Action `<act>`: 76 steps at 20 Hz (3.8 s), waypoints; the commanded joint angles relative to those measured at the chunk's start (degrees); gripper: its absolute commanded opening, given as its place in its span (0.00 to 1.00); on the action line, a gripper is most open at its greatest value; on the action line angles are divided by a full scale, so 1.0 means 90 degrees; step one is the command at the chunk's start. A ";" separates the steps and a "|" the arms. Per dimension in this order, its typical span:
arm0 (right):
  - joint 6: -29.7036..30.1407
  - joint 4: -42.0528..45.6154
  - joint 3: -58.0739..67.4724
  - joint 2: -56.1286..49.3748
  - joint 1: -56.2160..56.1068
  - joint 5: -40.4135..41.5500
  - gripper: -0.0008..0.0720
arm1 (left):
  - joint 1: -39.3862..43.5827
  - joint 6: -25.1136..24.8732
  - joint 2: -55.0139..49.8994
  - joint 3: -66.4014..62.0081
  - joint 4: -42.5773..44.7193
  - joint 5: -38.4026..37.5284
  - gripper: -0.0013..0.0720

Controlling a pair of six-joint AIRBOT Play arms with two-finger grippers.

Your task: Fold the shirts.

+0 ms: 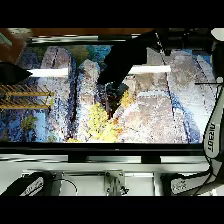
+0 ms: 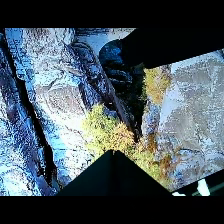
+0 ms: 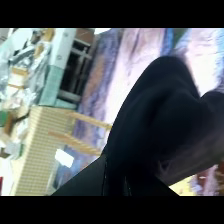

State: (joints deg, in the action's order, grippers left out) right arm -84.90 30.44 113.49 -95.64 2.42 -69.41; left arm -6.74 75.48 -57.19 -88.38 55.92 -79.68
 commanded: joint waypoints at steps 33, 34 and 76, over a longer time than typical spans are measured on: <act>0.0631 0.3264 -0.0010 -0.0495 0.2769 -0.2195 0.09 | 0.0000 0.0197 -0.0435 0.0000 -0.0214 0.0573 0.07; 0.0413 0.3864 -0.0019 -0.0580 0.2783 -0.2555 0.09 | 0.0000 0.0197 -0.0437 0.0000 -0.0216 0.0573 0.07; -0.0017 0.5552 -0.7859 0.4068 0.7694 -0.2123 0.72 | 0.1030 0.0192 -0.0454 0.0000 -0.0214 0.0114 0.07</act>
State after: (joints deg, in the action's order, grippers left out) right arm -83.33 76.36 39.27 -59.70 71.68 -83.59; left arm 2.48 77.21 -61.14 -88.38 54.00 -78.63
